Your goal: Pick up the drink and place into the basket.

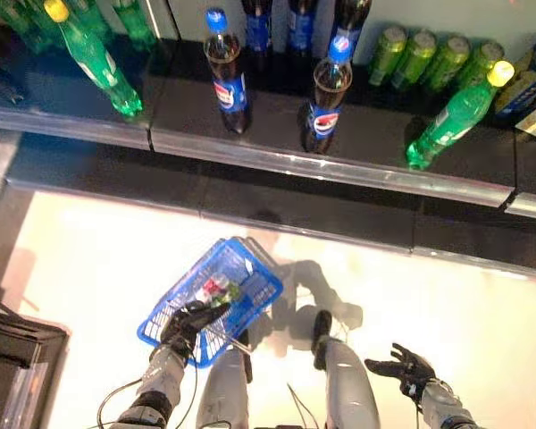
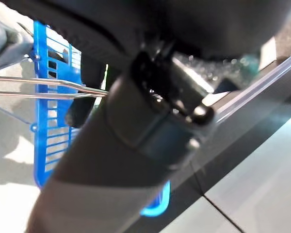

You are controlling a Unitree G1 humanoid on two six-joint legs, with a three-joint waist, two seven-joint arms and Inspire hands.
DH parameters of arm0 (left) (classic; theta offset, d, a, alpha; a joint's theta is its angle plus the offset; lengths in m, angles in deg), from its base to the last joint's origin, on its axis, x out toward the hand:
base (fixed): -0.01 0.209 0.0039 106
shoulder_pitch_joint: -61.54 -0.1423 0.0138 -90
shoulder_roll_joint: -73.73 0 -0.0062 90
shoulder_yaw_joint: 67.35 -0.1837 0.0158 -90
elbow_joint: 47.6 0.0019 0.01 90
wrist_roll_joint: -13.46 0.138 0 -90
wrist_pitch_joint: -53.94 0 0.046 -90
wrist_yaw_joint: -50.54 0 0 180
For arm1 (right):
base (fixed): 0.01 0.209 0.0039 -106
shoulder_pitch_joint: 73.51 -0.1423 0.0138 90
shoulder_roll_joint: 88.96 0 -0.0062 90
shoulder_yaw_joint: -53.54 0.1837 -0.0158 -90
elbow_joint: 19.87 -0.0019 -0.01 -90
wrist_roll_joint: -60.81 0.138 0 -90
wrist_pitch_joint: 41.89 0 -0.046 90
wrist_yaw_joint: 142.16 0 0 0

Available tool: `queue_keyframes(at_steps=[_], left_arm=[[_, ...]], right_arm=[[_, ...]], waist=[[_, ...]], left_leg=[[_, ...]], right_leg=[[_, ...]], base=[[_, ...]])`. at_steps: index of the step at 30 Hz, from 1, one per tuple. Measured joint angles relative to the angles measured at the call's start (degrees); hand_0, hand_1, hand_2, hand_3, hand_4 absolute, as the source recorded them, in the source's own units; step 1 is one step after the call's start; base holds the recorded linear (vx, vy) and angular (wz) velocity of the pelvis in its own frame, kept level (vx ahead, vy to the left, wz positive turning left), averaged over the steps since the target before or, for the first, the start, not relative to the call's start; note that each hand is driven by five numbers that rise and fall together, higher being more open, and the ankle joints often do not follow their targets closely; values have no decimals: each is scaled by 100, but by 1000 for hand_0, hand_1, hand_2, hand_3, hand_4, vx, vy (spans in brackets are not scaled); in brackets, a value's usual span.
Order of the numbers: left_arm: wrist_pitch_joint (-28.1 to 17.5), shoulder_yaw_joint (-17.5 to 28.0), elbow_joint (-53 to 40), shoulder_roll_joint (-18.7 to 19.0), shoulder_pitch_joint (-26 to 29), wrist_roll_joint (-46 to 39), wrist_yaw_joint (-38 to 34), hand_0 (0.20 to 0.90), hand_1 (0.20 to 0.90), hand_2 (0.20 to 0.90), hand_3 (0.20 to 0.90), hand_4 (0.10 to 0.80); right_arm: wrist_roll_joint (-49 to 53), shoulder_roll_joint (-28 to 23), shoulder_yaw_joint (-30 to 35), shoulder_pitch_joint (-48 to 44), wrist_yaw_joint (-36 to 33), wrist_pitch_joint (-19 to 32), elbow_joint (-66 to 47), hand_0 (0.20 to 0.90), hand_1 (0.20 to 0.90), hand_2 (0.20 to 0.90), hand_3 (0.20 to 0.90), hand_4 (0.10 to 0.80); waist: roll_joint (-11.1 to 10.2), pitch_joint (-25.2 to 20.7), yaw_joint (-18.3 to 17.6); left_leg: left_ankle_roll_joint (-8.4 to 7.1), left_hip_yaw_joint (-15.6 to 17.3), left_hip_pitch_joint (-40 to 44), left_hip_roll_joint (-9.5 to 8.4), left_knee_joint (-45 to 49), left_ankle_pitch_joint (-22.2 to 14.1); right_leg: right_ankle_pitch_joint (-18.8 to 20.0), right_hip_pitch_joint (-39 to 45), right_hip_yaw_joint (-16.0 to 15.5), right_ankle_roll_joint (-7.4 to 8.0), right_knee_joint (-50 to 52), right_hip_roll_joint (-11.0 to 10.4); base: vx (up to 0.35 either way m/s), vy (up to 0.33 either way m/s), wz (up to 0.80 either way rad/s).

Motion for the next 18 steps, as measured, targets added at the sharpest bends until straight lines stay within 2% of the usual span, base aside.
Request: queue_keyframes(at_steps=[5, 10, 14, 18], left_arm=[[-78, -23, -173, 3, 250, -177, 75, 300, 300, 300, 200, 100], [-129, -168, -259, 3, 317, -208, 84, 300, 300, 300, 200, 100], [-131, -184, -382, 2, 258, -235, 68, 300, 300, 300, 200, 100], [-130, -192, -594, -1, 133, -262, -31, 300, 300, 300, 200, 100]], right_arm=[[259, -133, -80, -76, -10, 195, -157, 900, 900, 900, 900, 800], [582, -138, -313, -247, -4, 478, -640, 900, 900, 900, 900, 800], [746, -262, -589, -227, -35, 576, -1824, 900, 900, 900, 900, 800], [742, -470, -865, -17, -148, 601, -3788, 900, 900, 900, 900, 800]], waist=[[49, 273, -34], [157, 343, -152], [206, 384, -152], [225, 396, -155]], left_leg=[[-64, -112, -731, 90, 1100, -413], [-152, -203, -978, 171, 1414, -506], [-172, -379, -984, 181, 1464, -517], [-226, -474, -987, 188, 1429, -486]], right_leg=[[-373, -781, 115, -87, 1117, -60], [-540, -1042, 123, -190, 1499, -44], [-637, -1052, 76, -279, 1657, -14], [-695, -1041, -32, -369, 1725, -22]], base=[[-79, -26, -3], [-33, -33, 1], [0, -22, 4], [21, -8, 8]])
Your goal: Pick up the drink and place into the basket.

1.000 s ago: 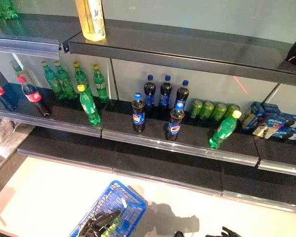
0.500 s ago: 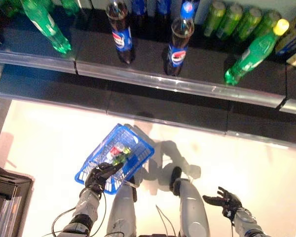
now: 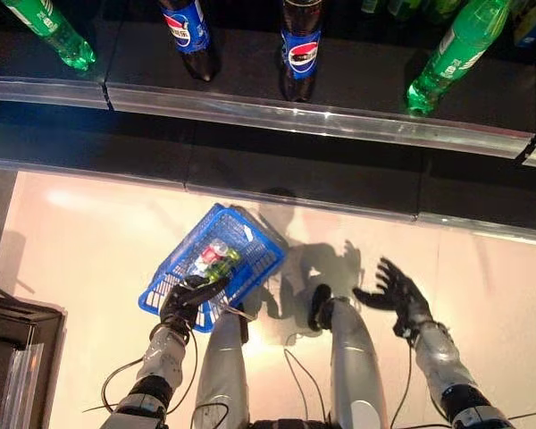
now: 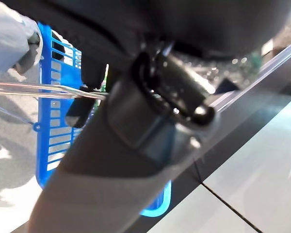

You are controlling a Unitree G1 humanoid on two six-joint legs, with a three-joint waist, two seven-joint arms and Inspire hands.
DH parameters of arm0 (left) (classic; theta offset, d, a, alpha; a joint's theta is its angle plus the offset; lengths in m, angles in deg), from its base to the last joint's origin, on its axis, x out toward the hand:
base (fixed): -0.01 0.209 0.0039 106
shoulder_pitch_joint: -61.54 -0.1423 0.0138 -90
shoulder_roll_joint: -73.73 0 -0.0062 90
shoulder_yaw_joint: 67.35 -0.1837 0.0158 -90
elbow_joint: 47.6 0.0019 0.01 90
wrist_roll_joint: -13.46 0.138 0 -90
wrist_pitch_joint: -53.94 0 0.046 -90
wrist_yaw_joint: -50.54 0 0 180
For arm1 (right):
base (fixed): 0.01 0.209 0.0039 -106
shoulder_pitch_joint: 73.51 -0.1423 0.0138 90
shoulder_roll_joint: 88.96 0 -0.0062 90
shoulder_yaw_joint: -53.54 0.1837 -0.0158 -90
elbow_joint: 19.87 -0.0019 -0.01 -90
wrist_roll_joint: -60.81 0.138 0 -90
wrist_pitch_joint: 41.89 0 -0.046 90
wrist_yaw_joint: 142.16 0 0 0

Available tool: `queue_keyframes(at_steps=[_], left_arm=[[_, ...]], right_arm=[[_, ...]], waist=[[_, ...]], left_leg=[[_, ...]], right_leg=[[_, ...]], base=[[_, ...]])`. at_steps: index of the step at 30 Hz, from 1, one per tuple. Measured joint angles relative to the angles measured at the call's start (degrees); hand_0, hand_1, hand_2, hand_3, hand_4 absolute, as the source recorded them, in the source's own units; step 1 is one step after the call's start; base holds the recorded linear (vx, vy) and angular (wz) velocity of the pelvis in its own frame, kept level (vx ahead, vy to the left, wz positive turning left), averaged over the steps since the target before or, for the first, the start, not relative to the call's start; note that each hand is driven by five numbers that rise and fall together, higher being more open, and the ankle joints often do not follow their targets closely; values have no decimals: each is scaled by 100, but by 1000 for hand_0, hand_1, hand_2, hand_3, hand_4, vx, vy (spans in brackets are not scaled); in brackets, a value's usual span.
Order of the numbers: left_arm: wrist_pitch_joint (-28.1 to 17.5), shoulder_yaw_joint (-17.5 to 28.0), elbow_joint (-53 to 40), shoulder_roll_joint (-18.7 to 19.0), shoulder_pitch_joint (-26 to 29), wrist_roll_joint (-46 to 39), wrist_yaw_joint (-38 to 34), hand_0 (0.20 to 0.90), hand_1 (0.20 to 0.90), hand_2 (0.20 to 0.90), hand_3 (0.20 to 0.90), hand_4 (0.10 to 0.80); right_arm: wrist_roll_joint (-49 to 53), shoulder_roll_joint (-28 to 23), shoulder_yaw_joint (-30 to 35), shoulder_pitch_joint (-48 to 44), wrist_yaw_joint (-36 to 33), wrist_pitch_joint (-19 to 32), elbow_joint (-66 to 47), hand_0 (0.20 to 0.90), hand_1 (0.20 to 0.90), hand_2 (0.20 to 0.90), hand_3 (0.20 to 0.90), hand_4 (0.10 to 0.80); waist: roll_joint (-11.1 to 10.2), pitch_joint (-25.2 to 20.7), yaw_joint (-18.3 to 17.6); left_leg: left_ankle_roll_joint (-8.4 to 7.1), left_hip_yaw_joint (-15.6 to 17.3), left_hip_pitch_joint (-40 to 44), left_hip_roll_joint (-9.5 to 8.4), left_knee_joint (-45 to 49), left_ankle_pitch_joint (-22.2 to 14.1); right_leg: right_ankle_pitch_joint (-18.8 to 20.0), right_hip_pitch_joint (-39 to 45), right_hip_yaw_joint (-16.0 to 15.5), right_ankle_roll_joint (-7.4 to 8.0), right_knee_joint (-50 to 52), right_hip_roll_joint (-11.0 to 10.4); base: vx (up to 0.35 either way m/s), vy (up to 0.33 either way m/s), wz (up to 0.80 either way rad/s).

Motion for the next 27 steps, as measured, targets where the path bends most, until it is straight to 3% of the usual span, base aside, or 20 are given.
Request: queue_keyframes(at_steps=[6, 12, 27], left_arm=[[-1, -1, -43, -1, -33, -1, -8, 300, 300, 300, 200, 100], [-1, -10, -51, -6, -35, 0, 0, 300, 300, 300, 200, 100], [-27, -46, -20, -71, -129, -3, 20, 300, 300, 300, 200, 100]], right_arm=[[-474, -108, -121, -105, 4, 117, -1244, 900, 900, 900, 900, 800], [-898, -565, -381, -74, 34, 114, -2150, 900, 900, 900, 900, 800], [-951, -979, -431, -1092, -202, 108, -2960, 900, 900, 900, 900, 800]], waist=[[-1, -1, 55], [-3, 1, 140], [16, 49, 226]], left_leg=[[-83, -114, 31, -26, -47, 49], [-115, -136, 54, -45, -73, 70], [-216, -152, 358, -124, -346, 195]], right_leg=[[-52, 42, -104, -75, 103, -48], [-53, 83, -136, -75, 100, -79], [-95, 321, -176, -60, 40, -164]], base=[[43, 13, 12], [9, 9, 2], [28, 10, 2]])
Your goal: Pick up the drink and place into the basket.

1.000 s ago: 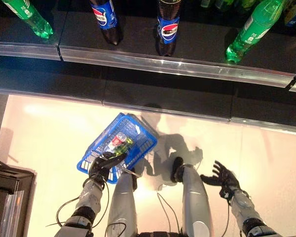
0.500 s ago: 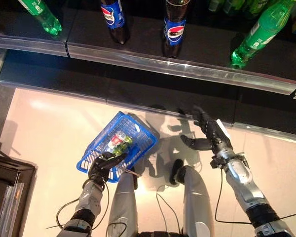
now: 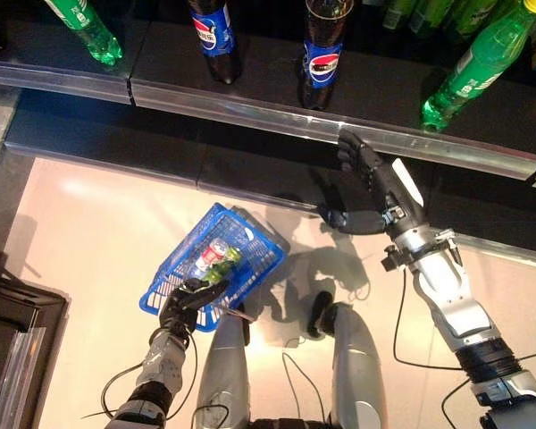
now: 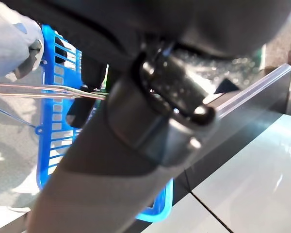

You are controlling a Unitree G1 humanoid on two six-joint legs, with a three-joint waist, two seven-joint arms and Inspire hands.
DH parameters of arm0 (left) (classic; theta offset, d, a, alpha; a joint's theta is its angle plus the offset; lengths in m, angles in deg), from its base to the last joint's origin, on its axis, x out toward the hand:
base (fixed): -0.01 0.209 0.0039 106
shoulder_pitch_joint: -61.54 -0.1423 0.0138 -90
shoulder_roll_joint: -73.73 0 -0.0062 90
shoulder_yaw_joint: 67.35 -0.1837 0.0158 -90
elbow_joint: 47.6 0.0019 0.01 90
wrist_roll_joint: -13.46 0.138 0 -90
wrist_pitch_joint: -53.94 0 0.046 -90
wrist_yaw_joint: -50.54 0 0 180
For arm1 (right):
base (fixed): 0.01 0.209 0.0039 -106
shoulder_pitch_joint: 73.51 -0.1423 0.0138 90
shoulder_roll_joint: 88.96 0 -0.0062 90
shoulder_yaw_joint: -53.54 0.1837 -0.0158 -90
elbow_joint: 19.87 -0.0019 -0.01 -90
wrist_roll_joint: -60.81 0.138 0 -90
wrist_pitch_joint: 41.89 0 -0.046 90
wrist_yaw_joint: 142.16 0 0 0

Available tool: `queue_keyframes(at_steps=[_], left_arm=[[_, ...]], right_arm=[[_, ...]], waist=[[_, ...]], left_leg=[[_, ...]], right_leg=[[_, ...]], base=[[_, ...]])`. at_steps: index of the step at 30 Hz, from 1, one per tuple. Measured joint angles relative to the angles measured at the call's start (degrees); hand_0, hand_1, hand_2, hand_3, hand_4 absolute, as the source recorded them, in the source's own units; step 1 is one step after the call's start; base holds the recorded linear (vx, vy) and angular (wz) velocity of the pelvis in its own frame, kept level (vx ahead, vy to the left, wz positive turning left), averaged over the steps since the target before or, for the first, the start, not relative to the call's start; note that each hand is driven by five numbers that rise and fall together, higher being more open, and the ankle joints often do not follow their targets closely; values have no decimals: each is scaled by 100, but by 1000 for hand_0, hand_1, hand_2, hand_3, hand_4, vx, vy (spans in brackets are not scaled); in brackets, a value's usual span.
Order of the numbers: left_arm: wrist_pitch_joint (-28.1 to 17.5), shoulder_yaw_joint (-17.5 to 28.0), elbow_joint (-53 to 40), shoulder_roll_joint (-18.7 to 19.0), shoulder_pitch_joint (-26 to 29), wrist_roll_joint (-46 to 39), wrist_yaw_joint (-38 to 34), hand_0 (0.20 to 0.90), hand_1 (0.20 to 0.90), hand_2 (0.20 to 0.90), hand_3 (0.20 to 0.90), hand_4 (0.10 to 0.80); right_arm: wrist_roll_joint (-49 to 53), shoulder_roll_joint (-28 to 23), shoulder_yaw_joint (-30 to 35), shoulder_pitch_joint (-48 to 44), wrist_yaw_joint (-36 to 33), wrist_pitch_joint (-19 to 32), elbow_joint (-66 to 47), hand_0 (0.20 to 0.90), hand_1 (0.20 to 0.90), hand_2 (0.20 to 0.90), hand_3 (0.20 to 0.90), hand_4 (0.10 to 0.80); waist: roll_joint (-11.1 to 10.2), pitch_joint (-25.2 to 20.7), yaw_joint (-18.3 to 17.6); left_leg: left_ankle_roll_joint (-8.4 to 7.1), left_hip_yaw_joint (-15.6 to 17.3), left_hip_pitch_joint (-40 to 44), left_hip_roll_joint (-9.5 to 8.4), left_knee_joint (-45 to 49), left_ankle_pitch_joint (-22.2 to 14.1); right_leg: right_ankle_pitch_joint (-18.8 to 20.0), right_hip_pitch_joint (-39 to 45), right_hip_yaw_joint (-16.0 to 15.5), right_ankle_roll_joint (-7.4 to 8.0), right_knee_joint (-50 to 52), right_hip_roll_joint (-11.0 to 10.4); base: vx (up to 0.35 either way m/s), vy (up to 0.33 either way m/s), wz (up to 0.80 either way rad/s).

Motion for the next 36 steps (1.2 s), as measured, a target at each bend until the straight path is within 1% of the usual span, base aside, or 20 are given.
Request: queue_keyframes(at_steps=[6, 17, 23, 29, 36], left_arm=[[-1, -78, -19, -13, 1, 5, 13, 300, 300, 300, 200, 100], [32, -140, -11, -27, -4, 14, 12, 300, 300, 300, 200, 100], [59, -176, -37, -27, -10, 17, 10, 300, 300, 300, 200, 100], [148, -192, -65, -27, -10, 49, 11, 300, 300, 300, 200, 100], [217, -237, -110, -26, -18, 50, 7, 300, 300, 300, 200, 100]], right_arm=[[4, -32, 24, -208, -148, -1, 0, 900, 900, 900, 900, 800], [184, -36, 53, -411, -314, -68, 7, 900, 900, 900, 900, 800], [548, -36, 163, -688, -537, -182, 112, 900, 900, 900, 900, 800], [856, -59, 293, -1031, -806, -371, 761, 900, 900, 900, 900, 800], [1055, -248, 299, -1424, -917, -636, 1252, 900, 900, 900, 900, 800]], waist=[[27, 31, 82], [59, 49, 107], [103, 72, 116], [110, 75, 240], [149, 94, 259]], left_leg=[[0, -16, 85, -34, -12, 1], [12, -37, 217, -92, -10, 8], [-5, -114, 278, -100, -4, 21], [-20, -127, 417, -112, -38, 30], [-17, -139, 470, -142, -42, 33]], right_leg=[[-31, 91, -5, 22, 9, -30], [-58, 251, -26, 53, 17, -94], [-103, 360, -108, 35, 38, -118], [-168, 466, -133, 17, 93, -151], [-197, 530, -146, 30, 114, -190]], base=[[47, 13, 2], [42, 4, 2], [49, 4, 5], [44, 9, 2], [21, 1, 1]])
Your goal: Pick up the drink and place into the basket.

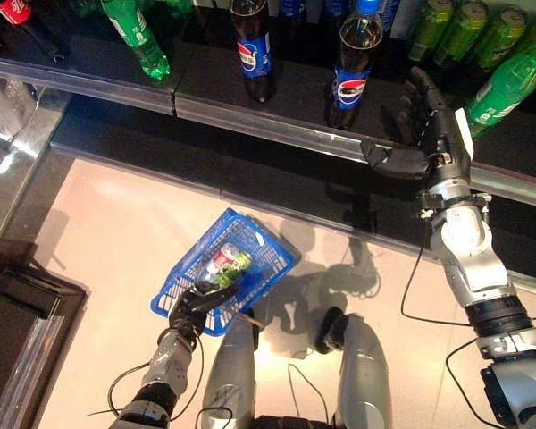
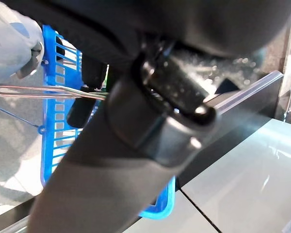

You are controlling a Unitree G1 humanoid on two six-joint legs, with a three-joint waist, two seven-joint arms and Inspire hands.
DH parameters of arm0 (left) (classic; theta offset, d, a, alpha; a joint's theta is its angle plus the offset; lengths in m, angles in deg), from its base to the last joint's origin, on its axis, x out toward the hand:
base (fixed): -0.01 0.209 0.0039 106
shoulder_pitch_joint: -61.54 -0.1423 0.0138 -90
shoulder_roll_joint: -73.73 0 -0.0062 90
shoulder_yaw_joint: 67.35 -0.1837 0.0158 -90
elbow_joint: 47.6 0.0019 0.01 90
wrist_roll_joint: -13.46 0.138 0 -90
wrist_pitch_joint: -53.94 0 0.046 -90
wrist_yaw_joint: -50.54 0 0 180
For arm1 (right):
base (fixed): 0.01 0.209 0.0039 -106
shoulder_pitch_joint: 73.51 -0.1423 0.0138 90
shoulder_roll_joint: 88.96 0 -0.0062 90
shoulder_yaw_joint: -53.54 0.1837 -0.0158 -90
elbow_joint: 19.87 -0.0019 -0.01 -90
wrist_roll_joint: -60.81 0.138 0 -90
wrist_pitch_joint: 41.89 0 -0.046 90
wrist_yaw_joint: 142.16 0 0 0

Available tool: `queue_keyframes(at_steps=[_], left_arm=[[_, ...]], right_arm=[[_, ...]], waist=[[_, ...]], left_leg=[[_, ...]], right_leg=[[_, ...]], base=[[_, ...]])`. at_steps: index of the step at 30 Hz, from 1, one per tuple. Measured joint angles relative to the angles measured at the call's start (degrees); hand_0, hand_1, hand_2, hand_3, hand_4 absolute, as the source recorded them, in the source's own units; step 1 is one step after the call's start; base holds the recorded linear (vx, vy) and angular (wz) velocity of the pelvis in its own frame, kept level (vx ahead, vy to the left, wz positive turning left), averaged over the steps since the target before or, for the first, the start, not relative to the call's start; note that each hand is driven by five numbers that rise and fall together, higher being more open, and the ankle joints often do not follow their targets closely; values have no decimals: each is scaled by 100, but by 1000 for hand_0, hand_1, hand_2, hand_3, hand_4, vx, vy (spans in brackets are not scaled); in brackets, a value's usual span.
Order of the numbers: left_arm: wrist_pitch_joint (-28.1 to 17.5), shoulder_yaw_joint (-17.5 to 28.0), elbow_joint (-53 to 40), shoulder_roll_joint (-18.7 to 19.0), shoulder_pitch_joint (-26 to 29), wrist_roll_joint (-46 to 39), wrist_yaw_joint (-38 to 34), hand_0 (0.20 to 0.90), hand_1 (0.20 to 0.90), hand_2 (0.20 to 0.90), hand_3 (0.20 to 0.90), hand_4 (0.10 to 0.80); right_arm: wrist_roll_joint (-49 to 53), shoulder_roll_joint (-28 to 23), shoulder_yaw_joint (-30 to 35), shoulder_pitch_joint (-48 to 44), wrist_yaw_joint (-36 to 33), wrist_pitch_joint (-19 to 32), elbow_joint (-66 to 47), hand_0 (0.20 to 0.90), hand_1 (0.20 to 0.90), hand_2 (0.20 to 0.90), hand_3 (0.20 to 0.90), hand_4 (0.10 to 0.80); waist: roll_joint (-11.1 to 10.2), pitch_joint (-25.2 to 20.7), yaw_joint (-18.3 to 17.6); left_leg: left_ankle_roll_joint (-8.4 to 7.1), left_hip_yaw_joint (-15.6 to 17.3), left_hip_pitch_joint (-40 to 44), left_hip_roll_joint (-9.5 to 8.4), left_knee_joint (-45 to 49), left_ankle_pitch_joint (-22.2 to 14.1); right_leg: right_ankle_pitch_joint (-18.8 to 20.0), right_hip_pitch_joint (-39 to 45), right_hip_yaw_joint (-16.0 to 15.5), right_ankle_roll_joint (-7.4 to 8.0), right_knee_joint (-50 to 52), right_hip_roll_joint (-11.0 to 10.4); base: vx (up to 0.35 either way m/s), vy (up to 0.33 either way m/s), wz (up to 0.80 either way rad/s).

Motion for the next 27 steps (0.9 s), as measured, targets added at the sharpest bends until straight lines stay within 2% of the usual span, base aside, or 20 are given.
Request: queue_keyframes(at_steps=[11, 17, 27], left_arm=[[8, -191, -80, 12, 3, 1, -1, 300, 300, 300, 200, 100], [41, -300, -116, 15, 2, -3, 0, 300, 300, 300, 200, 100], [126, -452, -286, 28, 5, -4, 1, 300, 300, 300, 200, 100]], right_arm=[[252, -93, -56, -593, -86, -368, 859, 900, 900, 900, 900, 800], [485, -115, -95, -1044, -85, -498, 1342, 900, 900, 900, 900, 800], [867, -148, -590, -1798, -75, -733, 2177, 900, 900, 900, 900, 800]], waist=[[10, 1, 130], [30, 7, 181], [94, 3, 333]], left_leg=[[10, -18, 44, -59, 9, 9], [41, -47, 93, -149, -59, 52], [43, -197, 116, -215, -81, 53]], right_leg=[[-1, 40, -4, 1, 36, -59], [-17, 98, -18, 35, 38, -119], [-62, 235, -156, 76, 35, -207]], base=[[3, 0, 0], [-1, 4, 5], [8, 4, 8]])
